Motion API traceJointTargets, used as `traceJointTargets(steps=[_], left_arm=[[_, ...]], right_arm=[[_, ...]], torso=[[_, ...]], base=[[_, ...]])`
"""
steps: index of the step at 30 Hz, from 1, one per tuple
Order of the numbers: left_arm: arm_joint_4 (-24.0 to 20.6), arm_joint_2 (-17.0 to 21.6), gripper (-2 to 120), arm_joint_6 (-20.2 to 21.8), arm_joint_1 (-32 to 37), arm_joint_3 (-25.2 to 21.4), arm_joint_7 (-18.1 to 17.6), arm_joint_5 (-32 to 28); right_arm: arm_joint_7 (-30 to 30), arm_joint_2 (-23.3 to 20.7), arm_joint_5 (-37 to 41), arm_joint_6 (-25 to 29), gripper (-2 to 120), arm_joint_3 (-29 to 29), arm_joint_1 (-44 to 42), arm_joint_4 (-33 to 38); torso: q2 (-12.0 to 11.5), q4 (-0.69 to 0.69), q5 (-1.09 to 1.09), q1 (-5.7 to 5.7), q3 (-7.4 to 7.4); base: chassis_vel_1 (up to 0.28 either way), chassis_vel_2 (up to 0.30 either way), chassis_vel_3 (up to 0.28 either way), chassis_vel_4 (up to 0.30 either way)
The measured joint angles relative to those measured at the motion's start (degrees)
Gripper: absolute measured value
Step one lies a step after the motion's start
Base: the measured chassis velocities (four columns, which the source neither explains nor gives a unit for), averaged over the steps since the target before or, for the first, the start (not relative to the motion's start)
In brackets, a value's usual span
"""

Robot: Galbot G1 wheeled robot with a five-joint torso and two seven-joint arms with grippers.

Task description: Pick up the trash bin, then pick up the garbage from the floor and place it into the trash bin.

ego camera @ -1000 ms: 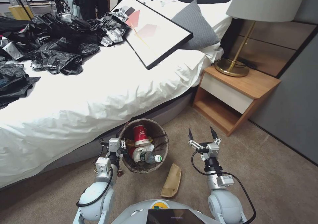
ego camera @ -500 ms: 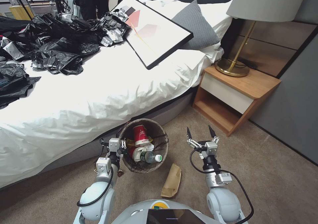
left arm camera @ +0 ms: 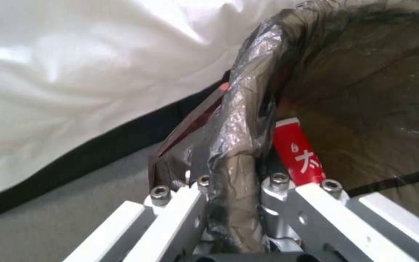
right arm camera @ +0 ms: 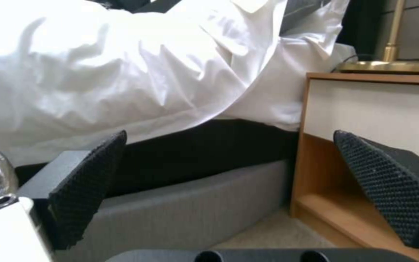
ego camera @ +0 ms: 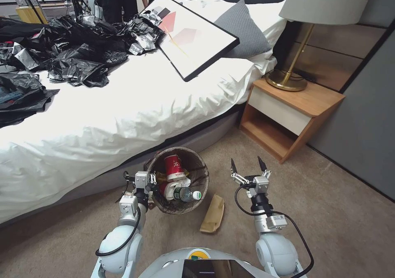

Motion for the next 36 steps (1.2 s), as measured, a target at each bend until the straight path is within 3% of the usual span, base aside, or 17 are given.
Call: traceJointTargets(steps=[11,31,36], left_arm=[[-0.16,0.05,3,-0.04,0.08,0.00,-0.01,0.00],[-0.56,0.20,3,-0.04,-0.11,-0.48,0.03,-0.29],[-0.93,0.25,3,0.01,-0.15,-1.18,0.02,-0.67]], right_arm=[[-0.04,-0.06,0.00,0.08,100,0.08,-0.20,0.14],[0.12,-0.43,-0.71,1.53,100,0.32,2.91,-1.87],[1.06,-1.58,2.22,-3.37,100,-1.01,5.52,-2.78]], torso=[[0.00,-0.02,0.00,0.00,-0.01],[0.00,-0.01,0.00,0.00,0.00],[0.00,-0.01,0.00,0.00,0.00]], base=[[0.079,-0.098,-0.094,0.085],[0.000,0.000,0.000,0.000],[0.000,0.000,0.000,0.000]])
